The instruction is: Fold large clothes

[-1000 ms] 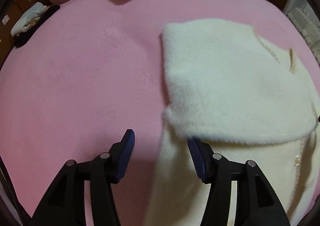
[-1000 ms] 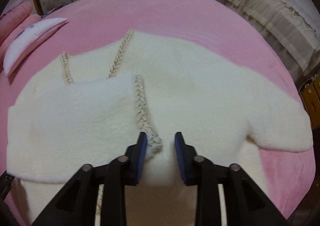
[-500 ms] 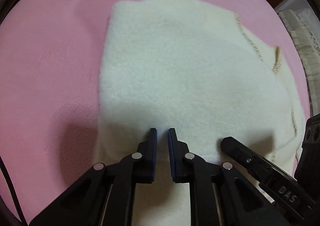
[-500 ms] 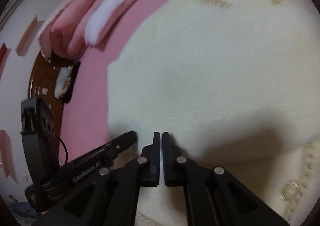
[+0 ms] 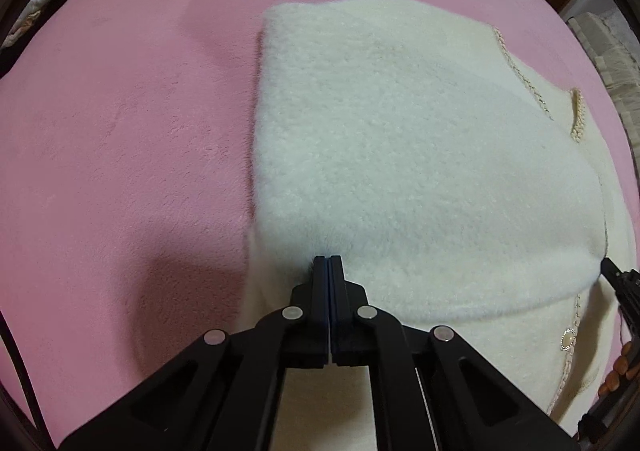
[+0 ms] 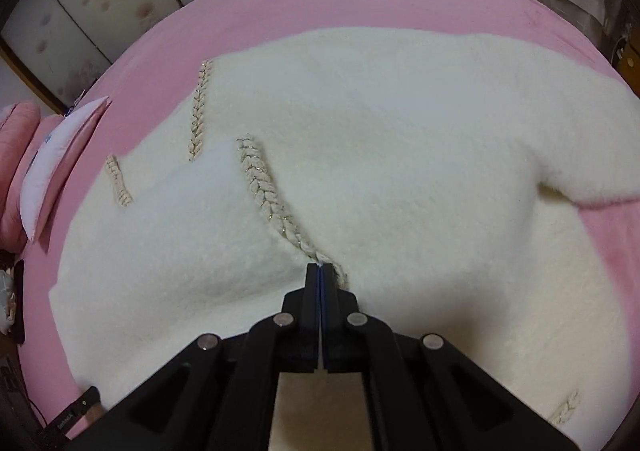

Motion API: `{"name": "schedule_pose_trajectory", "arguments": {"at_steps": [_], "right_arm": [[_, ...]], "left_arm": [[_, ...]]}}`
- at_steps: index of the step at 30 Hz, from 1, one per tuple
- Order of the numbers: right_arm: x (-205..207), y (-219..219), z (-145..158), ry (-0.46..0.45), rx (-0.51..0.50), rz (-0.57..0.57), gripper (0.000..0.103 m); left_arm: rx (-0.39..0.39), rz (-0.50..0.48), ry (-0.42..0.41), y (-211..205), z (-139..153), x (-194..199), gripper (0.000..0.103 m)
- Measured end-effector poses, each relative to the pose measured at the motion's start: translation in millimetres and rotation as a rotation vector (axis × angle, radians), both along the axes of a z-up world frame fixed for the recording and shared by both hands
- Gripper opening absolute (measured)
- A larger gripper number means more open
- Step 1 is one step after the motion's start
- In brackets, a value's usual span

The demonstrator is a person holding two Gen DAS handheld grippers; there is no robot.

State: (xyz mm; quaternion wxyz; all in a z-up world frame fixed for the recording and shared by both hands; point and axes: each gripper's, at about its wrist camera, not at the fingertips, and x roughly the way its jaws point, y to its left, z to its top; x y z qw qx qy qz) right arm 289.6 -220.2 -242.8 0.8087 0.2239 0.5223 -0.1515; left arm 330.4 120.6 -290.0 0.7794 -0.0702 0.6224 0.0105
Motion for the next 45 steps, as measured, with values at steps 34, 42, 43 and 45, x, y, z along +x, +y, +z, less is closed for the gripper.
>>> {"name": "schedule_pose_trajectory", "arguments": {"at_steps": [34, 42, 43, 45], "right_arm": [[81.7, -20.2, -42.1, -0.169, 0.239, 0.041, 0.000], [48.8, 14.1, 5.8, -0.082, 0.115, 0.021, 0.004], [37.2, 26.6, 13.1, -0.086, 0.109, 0.036, 0.006], [10.9, 52.3, 22.6, -0.081, 0.102, 0.065, 0.019]], "left_arm": [[-0.121, 0.174, -0.054, 6.2, -28.3, 144.4, 0.001], [-0.243, 0.176, 0.110, 29.5, -4.1, 130.9, 0.003], [-0.262, 0.197, 0.110, 31.7, -0.9, 119.2, 0.007], [-0.276, 0.232, 0.084, 32.0, 9.2, 84.0, 0.014]]}}
